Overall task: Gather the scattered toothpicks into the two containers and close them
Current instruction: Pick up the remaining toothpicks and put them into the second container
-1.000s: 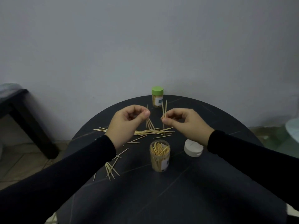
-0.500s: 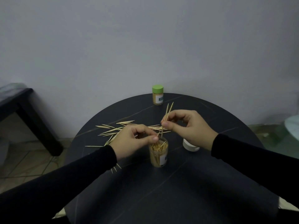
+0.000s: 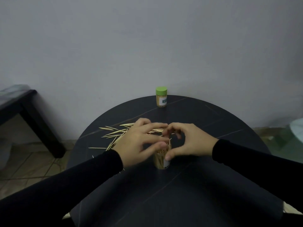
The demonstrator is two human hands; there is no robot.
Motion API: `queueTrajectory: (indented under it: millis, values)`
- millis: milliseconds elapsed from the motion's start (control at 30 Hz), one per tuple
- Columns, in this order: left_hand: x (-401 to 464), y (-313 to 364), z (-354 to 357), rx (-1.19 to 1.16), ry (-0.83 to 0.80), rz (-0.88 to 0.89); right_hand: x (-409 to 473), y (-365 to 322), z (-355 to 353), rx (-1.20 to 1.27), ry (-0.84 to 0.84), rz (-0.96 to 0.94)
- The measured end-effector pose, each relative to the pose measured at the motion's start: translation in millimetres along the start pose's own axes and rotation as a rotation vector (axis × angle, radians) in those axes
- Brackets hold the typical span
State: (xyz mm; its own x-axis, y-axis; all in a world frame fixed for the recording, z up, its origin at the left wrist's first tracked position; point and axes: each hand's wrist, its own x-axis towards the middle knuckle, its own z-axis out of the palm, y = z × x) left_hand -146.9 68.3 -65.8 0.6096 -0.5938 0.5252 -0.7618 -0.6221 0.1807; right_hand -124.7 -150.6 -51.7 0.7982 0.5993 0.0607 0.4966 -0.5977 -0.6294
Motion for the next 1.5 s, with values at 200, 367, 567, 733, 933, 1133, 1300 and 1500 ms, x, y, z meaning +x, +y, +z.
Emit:
queueTrajectory:
  millis: [200,367,567,733,933,1133,1300,1500]
  values:
    - [-1.5,1.9,-5.6,0.008,-0.142,-0.008,3.6,3.7,1.1,-0.005,-0.071,0.025]
    - [10.6,15.6,-6.4,0.131,-0.188,-0.007,5.9,-0.1,-0.4,0.058,-0.085,0.041]
    - [5.1,-2.2,-11.9,0.129,-0.08,0.125,8.1,2.9,1.2,0.041,-0.088,0.038]
    - [-11.3,-15.3,-14.5,0.063,-0.052,0.123,8.4,1.2,-2.2,0.005,-0.099,0.056]
    - [-15.3,-15.3,-11.2,0.107,-0.121,0.1,10.3,-1.4,-3.9,-0.014,-0.111,0.069]
    - [-4.2,-5.8,-9.1,0.126,-0.106,0.146,13.5,0.1,-4.3,-0.038,-0.096,0.029]
    - [1.3,-9.5,-7.6,-0.077,0.037,0.011,23.7,-2.1,-22.6,-0.16,-0.323,0.118]
    - [14.0,-33.2,15.7,0.124,-0.09,-0.47,44.1,14.7,-29.3,-0.317,-0.161,0.209]
